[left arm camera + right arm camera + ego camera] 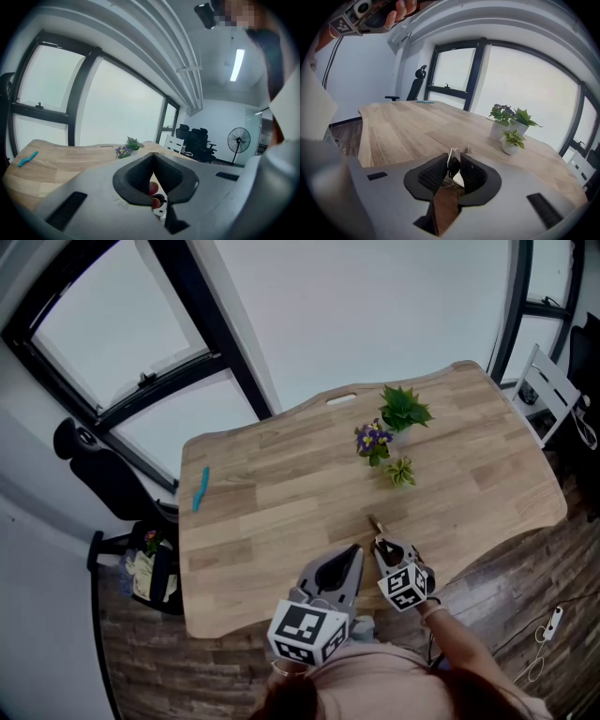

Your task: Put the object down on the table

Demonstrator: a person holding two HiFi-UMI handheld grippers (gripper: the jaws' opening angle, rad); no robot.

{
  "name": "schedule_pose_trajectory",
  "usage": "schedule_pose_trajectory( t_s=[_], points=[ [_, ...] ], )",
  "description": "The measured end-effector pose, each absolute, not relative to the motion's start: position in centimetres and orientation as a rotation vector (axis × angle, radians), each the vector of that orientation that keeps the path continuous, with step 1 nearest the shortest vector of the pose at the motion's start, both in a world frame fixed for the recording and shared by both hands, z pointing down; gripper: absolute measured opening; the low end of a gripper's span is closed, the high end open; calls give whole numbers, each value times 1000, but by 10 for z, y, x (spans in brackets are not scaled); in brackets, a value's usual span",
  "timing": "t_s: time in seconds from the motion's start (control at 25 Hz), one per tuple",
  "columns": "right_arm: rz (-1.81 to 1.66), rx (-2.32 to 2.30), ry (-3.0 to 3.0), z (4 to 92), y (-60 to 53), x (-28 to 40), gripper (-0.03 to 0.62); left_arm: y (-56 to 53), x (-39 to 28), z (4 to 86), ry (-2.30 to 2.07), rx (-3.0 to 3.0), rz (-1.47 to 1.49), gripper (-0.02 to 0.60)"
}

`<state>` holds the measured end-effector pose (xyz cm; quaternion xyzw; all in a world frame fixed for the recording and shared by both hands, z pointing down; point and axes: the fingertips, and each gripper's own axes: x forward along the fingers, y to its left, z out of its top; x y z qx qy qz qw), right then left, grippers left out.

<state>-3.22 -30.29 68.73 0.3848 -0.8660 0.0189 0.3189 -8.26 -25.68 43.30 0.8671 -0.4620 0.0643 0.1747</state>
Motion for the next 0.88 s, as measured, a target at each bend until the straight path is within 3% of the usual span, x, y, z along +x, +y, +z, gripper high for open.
schedule_pose_trajectory(
  t_s=[0.88],
  points=[
    [112,1020,-2309,689,-300,-41,93,-249,-93,431,-1353,2436,162,2]
  ],
)
